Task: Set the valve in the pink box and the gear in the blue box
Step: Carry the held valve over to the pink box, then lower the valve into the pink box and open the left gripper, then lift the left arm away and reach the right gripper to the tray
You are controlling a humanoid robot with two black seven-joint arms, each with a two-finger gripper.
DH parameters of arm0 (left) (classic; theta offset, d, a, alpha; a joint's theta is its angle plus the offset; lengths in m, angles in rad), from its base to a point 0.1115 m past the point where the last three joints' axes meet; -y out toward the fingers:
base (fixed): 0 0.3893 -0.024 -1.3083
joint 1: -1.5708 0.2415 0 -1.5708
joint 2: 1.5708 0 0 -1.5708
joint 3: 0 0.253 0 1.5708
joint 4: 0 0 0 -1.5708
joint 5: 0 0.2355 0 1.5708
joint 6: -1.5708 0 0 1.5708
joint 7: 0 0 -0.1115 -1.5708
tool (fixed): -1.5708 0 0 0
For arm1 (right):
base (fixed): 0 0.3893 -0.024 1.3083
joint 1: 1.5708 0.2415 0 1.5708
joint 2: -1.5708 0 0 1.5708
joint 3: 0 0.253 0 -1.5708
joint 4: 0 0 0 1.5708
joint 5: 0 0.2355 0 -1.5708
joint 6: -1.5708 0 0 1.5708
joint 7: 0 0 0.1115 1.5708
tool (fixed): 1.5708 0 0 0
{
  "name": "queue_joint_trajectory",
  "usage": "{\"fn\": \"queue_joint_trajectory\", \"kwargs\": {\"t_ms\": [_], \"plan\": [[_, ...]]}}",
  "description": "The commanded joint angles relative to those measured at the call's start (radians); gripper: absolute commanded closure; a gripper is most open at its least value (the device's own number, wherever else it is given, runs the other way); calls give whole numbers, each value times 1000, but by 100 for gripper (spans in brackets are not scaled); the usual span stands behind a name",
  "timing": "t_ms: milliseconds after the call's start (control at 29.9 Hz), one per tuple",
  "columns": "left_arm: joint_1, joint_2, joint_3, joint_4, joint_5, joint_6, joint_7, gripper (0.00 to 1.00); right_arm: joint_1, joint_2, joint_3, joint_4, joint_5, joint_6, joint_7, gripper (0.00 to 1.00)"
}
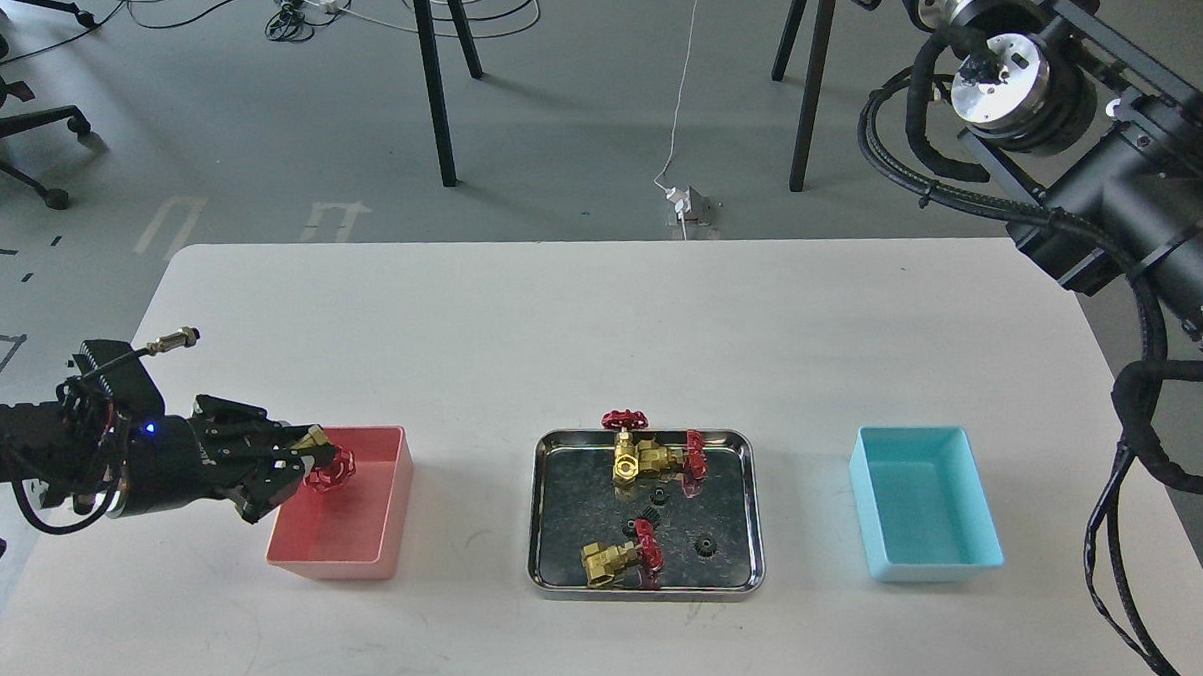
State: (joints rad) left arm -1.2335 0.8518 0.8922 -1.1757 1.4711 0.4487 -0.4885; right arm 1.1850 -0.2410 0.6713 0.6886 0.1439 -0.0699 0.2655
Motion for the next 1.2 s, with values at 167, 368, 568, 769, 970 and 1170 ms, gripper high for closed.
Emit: {"fn": "queue_joint_trajectory", "kwargs": {"t_ms": [167, 368, 568, 769, 970, 1170], "plan": [[92, -109, 1, 143, -2, -1, 0, 84, -18, -7, 1, 2, 0, -1, 1, 1], [103, -135, 1, 177, -3, -1, 0, 82, -27, -20, 1, 5, 2, 1, 1, 1], [101, -135, -3, 165, -3, 1, 0, 55, -44, -30, 13, 5, 3, 1, 14, 1], [98, -97, -108, 88, -3, 7, 0, 24, -136, 20, 198, 74, 8, 19, 38, 1], [66, 51, -283, -44, -6, -5, 0, 18, -159, 17, 191, 95, -23, 25, 124, 1], [66, 148, -632, -168, -185, -315, 0, 15, -46, -60, -265, 100, -577, 15, 95, 1]]}}
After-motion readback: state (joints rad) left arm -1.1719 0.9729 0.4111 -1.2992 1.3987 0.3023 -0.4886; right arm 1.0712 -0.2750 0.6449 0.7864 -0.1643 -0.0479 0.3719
